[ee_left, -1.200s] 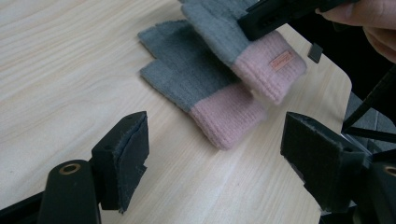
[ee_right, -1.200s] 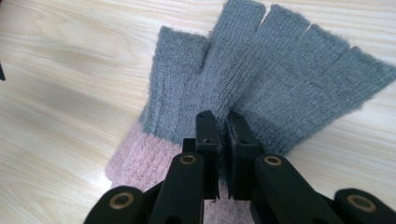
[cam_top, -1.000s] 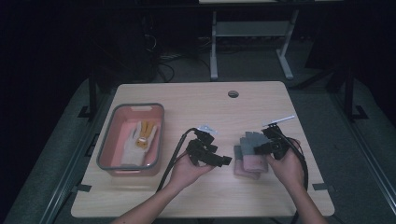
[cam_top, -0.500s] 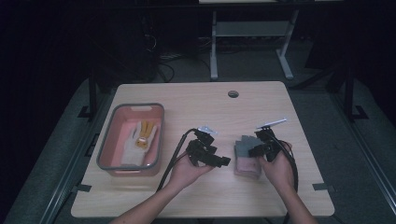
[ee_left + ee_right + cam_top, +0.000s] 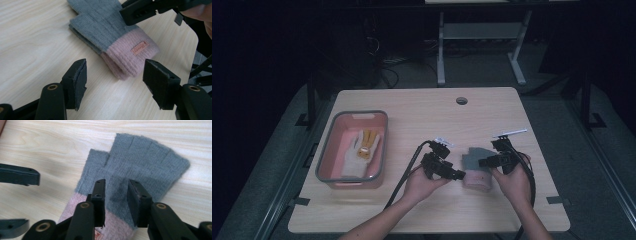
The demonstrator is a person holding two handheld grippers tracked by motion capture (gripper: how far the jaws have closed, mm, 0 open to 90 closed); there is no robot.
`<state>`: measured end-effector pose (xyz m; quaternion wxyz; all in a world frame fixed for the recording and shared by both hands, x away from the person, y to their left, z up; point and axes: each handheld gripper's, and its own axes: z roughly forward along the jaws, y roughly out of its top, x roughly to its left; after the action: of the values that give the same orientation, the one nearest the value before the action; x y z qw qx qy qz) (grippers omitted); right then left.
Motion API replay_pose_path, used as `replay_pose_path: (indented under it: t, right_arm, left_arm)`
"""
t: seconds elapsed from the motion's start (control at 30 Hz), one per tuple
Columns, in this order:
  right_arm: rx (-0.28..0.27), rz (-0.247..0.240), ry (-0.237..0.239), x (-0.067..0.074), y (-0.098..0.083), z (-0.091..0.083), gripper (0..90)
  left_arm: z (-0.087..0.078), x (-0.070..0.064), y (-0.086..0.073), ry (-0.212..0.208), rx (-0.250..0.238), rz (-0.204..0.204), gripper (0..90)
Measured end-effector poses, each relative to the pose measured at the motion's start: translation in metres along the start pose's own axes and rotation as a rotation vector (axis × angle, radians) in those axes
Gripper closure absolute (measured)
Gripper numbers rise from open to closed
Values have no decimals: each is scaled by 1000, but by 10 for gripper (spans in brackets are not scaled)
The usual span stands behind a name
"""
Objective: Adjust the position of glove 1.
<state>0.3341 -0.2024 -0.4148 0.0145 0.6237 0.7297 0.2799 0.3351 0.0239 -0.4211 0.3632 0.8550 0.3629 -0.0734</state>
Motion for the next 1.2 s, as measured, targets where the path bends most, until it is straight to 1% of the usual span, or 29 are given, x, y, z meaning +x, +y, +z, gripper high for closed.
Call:
replay_pose_path:
  t: [0.03,0.1,0.2,0.27,0.37,0.47,0.53,0.57,0.63,0.67,0.7,0.73,0.77,0.9,1.0,1.07,1.2]
  right_arm:
    - [-3,2,3,-2,-1,-1,656]
    - [-8,13,12,-6,-4,-2,637]
    - [-19,22,18,-12,-7,-3,620]
    - [-21,30,26,-16,-9,-4,605]
    - [-36,35,38,-20,-13,-6,609]
    - [-49,45,48,-25,-17,-7,601]
    - [-53,47,52,-29,-20,-6,598]
    - [-50,57,55,-29,-21,-6,597]
    - [-49,64,56,-32,-23,-5,597]
    - [-56,56,51,-33,-24,-4,597]
    - [-55,55,51,-33,-25,-4,596]
    - [-55,57,53,-34,-26,-3,596]
    - [-52,61,52,-34,-26,-2,590]
    - [-57,67,62,-37,-29,1,580]
    - [-54,78,73,-39,-31,3,562]
    - [-61,76,78,-41,-33,4,548]
    - [-61,98,88,-44,-35,6,536]
  left_arm:
    - [1,0,0,-5,3,-2,371]
    - [5,1,1,-13,4,-19,372]
    - [10,0,2,-12,2,-26,375]
    - [13,0,2,-22,-1,-40,377]
    - [17,0,4,-35,-12,-65,383]
    - [24,-1,4,-40,-9,-77,389]
    - [28,-2,4,-39,-3,-79,390]
    - [30,-2,4,-39,-3,-80,391]
    - [34,-3,4,-25,3,-79,404]
    - [36,-3,4,-24,9,-82,409]
    - [37,-3,4,-29,7,-87,409]
    - [38,-3,4,-26,15,-87,409]
    - [40,-2,4,-23,12,-89,409]
    - [43,-3,4,-19,22,-94,408]
    - [46,-2,3,-18,36,-89,413]
    - [48,-1,3,-24,42,-101,418]
    - [50,-1,3,-21,44,-99,423]
